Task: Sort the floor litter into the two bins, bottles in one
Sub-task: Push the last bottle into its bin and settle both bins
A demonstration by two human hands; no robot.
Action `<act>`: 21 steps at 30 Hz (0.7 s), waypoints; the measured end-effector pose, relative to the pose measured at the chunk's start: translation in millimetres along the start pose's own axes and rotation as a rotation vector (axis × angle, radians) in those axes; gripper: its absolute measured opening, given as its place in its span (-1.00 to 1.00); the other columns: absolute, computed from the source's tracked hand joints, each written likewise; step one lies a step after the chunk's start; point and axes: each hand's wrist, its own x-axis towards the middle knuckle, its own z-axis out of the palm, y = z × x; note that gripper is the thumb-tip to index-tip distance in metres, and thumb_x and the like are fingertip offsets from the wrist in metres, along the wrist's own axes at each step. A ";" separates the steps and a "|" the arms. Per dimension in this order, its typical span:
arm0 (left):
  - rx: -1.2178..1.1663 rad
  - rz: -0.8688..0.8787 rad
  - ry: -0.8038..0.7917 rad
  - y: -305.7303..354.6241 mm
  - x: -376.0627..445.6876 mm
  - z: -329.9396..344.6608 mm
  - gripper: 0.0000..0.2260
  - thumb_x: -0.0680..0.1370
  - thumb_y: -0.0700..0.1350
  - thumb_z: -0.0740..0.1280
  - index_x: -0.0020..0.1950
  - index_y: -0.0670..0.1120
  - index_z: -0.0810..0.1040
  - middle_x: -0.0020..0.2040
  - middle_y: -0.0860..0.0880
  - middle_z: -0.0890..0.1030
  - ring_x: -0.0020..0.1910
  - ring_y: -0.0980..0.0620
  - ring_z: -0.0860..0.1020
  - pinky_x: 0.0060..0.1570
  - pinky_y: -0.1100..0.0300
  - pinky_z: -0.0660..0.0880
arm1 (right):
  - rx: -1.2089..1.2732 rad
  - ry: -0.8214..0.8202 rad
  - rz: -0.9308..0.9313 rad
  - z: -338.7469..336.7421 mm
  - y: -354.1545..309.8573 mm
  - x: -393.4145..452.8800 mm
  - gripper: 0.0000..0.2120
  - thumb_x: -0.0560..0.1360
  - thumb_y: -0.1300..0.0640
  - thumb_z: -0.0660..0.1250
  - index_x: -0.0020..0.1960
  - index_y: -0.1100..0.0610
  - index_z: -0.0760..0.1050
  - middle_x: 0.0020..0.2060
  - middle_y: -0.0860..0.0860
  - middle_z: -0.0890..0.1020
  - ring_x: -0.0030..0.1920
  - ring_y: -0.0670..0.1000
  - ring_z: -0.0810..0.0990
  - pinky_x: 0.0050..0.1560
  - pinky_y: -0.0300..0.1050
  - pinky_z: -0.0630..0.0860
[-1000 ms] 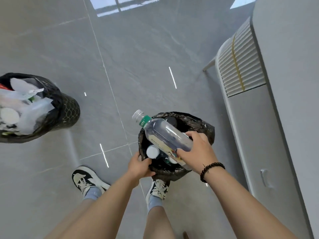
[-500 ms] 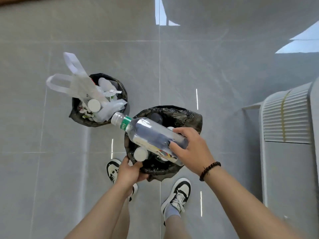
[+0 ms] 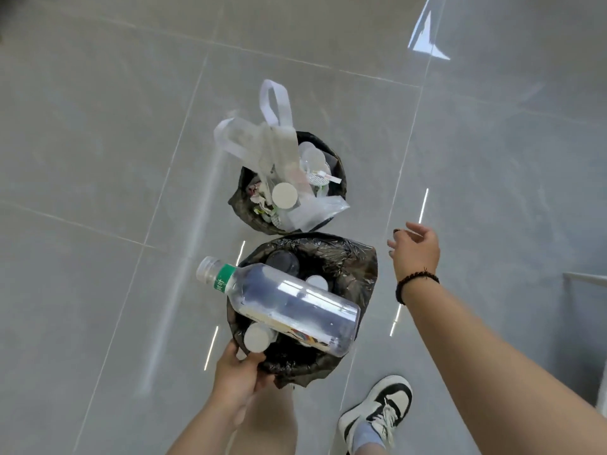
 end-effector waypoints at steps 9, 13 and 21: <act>-0.137 -0.075 0.100 0.8 52.7 -68.6 -0.71 0.55 -0.34 0.25 0.24 -0.14 0.49 -0.18 -0.16 0.62 -0.36 -0.08 0.52 -0.56 0.31 0.42 | -0.243 -0.253 0.331 104.5 53.1 8.9 -0.75 0.56 0.20 0.28 0.19 0.29 0.43 0.21 0.29 0.52 0.20 0.22 0.55 0.20 0.06 0.51; -0.202 -0.115 0.133 -4.2 72.6 -88.6 -0.75 0.55 -0.33 0.25 0.20 -0.14 0.50 -0.11 -0.17 0.63 -0.24 -0.17 0.63 -0.62 0.36 0.29 | -0.102 -0.253 0.472 149.5 67.4 21.3 -0.61 0.60 0.26 0.16 0.39 0.37 0.29 0.32 0.22 0.44 0.30 0.21 0.48 0.20 -0.03 0.49; -0.299 -0.127 0.148 0.3 108.9 -114.9 -0.74 0.57 -0.31 0.24 0.23 -0.13 0.49 -0.12 -0.12 0.64 -0.37 0.03 0.65 -0.59 0.38 0.19 | 0.108 -0.327 0.379 199.3 77.4 55.7 -0.65 0.55 0.36 0.19 0.33 0.24 0.39 0.22 0.19 0.54 0.05 0.14 0.60 -0.01 -0.04 0.57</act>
